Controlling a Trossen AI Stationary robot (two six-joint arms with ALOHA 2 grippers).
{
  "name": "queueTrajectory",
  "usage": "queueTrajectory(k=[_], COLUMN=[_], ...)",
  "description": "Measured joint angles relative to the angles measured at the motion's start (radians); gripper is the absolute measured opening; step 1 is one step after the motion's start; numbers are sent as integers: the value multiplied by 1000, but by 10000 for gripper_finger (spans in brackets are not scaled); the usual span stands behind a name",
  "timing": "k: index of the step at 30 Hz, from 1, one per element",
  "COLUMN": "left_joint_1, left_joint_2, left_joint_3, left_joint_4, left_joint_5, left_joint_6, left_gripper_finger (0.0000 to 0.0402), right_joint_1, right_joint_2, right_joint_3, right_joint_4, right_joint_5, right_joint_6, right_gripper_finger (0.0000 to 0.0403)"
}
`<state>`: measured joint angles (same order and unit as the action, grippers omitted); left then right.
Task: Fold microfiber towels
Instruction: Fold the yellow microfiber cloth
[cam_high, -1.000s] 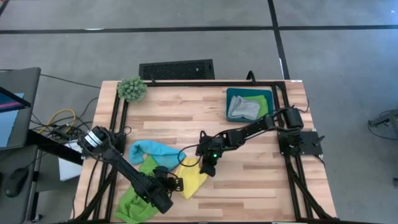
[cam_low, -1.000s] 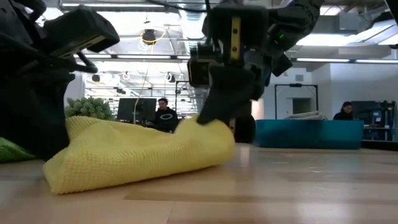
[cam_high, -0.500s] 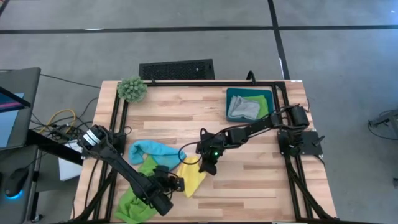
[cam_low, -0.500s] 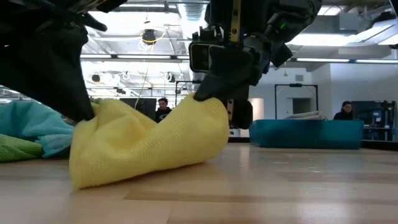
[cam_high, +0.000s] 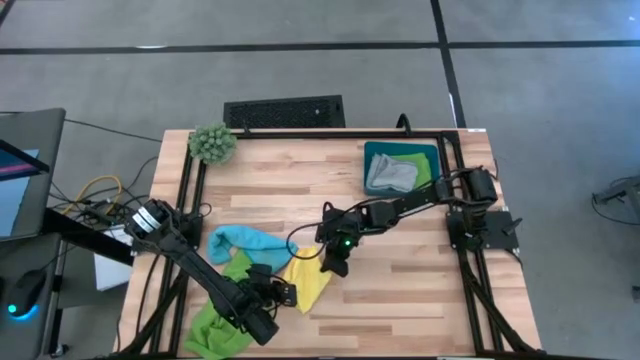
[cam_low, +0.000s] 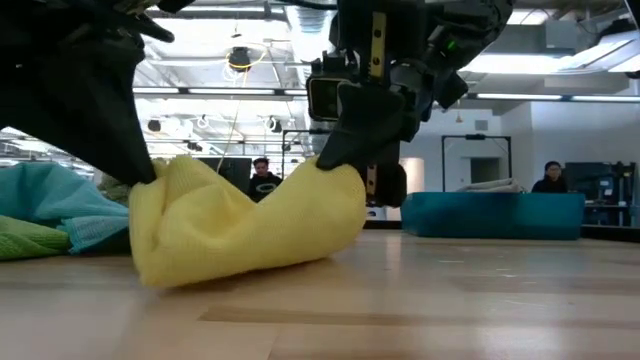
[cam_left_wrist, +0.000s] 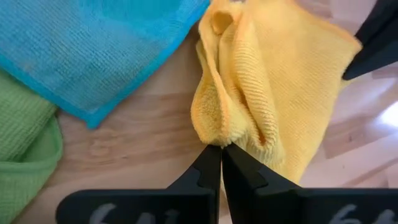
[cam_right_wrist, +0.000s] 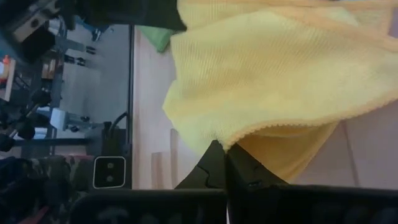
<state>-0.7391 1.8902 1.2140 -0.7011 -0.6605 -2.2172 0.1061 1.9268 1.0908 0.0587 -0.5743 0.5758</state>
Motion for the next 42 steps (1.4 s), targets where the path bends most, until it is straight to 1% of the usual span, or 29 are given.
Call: queueTrajectory(k=[5,8,14,16,20,26,30,37,42], left_joint_1=[0,7,52,78,132,212,274,410,523], left_joint_2=[-23,-47,-96,-114,-154,-208,-239,-295,-304], left_joint_3=[0,0,0,0,0,0,0,0,0], left_joint_4=[-29,-47,-53,-52,-52,-40,-24,115,242], left_joint_5=[-16,-54,-62,-63,-76,-67,-59,-47,37], left_joint_6=[15,24,157,218,346,533,657,956,1162], left_gripper_finger=[0,0,0,0,0,0,0,0,0], right_joint_1=[-14,-29,-59,-67,-81,-107,-132,-188,-235], right_joint_2=[-35,-57,-101,-121,-164,-236,-284,-360,-422], right_joint_3=[1,0,0,0,0,0,0,1,0], right_joint_4=[-9,-17,-33,-49,-126,-227,-262,-337,-411], right_joint_5=[-1,5,6,14,63,128,160,207,278], right_joint_6=[-1,-8,-21,-30,-75,-139,-166,-199,-248], right_gripper_finger=[4,4,4,4,4,4,4,4,4])
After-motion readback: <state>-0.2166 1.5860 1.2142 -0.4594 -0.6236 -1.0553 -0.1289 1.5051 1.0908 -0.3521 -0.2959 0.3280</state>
